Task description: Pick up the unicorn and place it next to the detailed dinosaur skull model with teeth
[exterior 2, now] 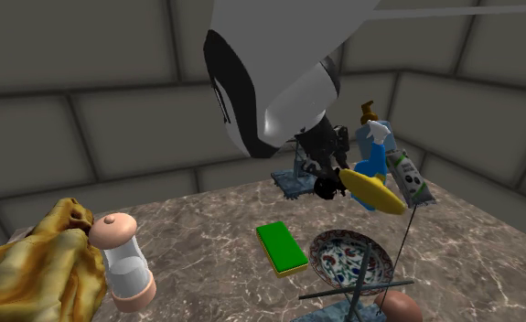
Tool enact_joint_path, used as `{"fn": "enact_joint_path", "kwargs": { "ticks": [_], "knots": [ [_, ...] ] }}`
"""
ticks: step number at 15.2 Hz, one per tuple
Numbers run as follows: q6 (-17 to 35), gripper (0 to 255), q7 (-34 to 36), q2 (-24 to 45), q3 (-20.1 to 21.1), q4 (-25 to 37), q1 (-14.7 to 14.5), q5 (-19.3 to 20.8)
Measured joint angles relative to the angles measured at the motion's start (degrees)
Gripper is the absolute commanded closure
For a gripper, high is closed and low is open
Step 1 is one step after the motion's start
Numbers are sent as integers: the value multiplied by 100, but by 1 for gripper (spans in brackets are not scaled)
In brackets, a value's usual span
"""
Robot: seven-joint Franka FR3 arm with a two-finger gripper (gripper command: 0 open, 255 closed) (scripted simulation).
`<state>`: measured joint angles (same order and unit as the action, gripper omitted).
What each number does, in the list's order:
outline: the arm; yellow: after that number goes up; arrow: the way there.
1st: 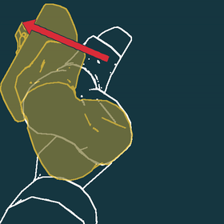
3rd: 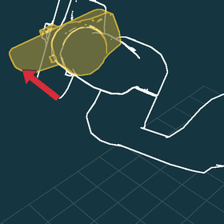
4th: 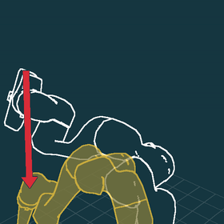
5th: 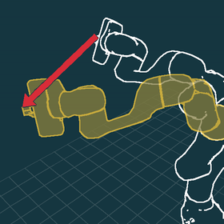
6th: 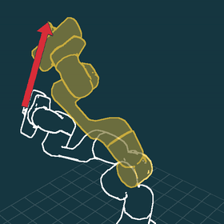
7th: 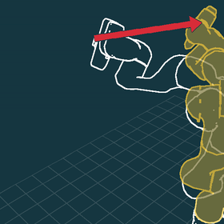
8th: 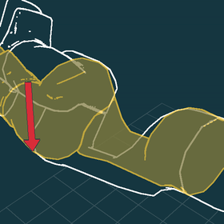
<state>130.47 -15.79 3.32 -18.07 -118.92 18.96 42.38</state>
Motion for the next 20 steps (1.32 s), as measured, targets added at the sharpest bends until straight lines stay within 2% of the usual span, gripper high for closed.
{"fn": "enact_joint_path", "kwargs": {
  "ticks": [20],
  "knots": [
    [-1196, 255, -851, -463, 97, 923, -96, -438]
  ]
}}
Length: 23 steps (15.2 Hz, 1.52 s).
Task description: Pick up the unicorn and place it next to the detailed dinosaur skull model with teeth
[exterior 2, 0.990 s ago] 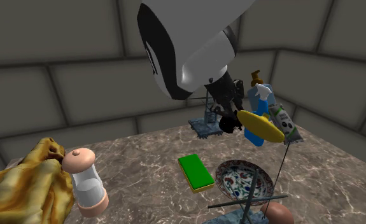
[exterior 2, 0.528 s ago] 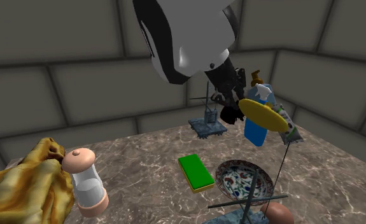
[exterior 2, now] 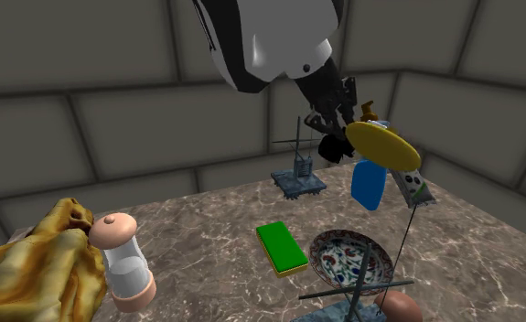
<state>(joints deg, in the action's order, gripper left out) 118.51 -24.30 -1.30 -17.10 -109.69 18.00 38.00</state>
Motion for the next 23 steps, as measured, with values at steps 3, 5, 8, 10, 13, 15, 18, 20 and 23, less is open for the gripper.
{"fn": "enact_joint_path", "kwargs": {
  "ticks": [3, 5, 8, 10, 13, 15, 18, 20, 23],
  "knots": [
    [-183, 255, -130, -40, 9, 177, -9, -55],
    [-282, 255, -186, -47, 19, 280, -19, -84],
    [-485, 255, 52, -189, 177, 172, -161, -32],
    [-631, 255, 293, -276, 326, 66, -288, 5],
    [-906, 255, 630, -409, 561, -39, -481, 24],
    [-1145, 255, 857, -425, 743, 7, -630, -1],
    [-1424, 255, 1169, -419, 977, 51, -821, -41],
    [-1649, 255, 1403, -432, 1160, 81, -972, -81],
    [-1927, 255, 1695, -359, 1384, 204, -1160, -147]
  ]
}}
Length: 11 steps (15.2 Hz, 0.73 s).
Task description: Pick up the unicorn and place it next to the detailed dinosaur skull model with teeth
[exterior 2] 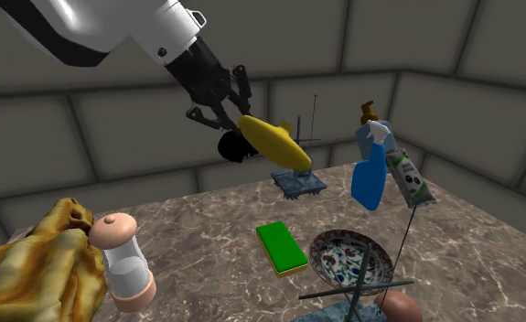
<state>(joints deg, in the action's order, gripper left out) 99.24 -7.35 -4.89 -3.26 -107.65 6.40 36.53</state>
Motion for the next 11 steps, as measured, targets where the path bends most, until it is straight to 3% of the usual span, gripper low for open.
{"fn": "enact_joint_path", "kwargs": {
  "ticks": [11],
  "knots": [
    [-1089, 255, 1066, 677, 797, 955, -736, -240]
  ]
}}
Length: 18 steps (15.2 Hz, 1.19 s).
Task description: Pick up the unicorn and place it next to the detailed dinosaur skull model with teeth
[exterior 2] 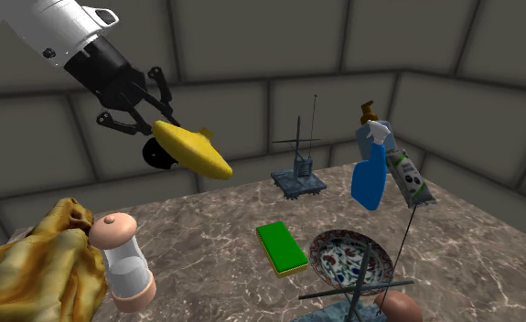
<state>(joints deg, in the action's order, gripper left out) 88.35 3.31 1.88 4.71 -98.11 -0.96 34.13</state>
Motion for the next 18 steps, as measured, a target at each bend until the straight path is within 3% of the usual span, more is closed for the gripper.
{"fn": "enact_joint_path", "kwargs": {
  "ticks": [3, 18],
  "knots": [
    [-302, 255, 261, 368, 179, 471, -206, -33],
    [559, 255, 848, 453, 186, -489, -197, -25]
  ]
}}
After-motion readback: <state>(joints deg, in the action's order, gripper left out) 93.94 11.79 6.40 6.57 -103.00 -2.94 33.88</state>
